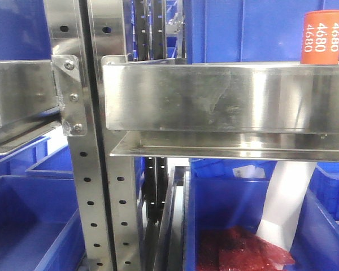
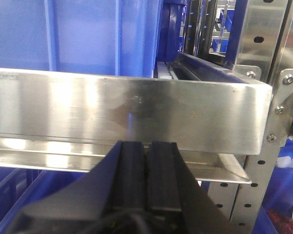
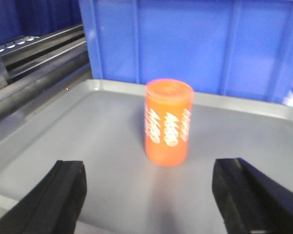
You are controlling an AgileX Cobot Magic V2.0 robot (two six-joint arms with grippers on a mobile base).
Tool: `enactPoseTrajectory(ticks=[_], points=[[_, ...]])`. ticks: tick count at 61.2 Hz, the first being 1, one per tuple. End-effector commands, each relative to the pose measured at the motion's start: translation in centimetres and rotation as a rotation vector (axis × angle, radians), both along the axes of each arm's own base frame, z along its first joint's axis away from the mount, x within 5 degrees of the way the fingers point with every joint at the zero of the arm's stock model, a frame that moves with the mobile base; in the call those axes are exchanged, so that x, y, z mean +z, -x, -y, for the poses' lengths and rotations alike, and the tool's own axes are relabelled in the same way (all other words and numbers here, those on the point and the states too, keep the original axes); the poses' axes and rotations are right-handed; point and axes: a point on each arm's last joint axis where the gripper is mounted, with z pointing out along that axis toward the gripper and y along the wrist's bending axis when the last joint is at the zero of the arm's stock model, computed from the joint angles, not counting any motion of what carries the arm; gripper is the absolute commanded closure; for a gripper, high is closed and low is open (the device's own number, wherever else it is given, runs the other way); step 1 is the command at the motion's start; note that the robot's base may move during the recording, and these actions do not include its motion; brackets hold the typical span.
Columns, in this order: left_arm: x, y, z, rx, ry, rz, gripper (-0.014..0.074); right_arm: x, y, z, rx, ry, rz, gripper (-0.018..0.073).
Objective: Grab orange capacitor from left shelf to right conveyor
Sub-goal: 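Close the right gripper around the orange cylinder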
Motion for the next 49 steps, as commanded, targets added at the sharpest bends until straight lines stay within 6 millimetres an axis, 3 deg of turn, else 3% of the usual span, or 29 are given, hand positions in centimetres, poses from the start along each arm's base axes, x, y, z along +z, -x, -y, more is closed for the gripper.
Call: enactPoseTrajectory(ticks=[1,23,49], points=[[1.1,0.2,-0.1,0.008,0.014,0.105,0.0723,1.7,-1.8,-0.3,-0.010,-0.030,0.153,-0.0064],[1.1,0.2,-0.1,0.008,0.014,0.105,0.0723,-0.9,-7.4,-1.2,-0.026,-0.029,0.179,-0.0064],[1.1,0.2,-0.1,0.008,0.014,0.105,0.0723,-2.1,-9.5,-0.5,-0.073,-0.027,0.208,-0.0064]])
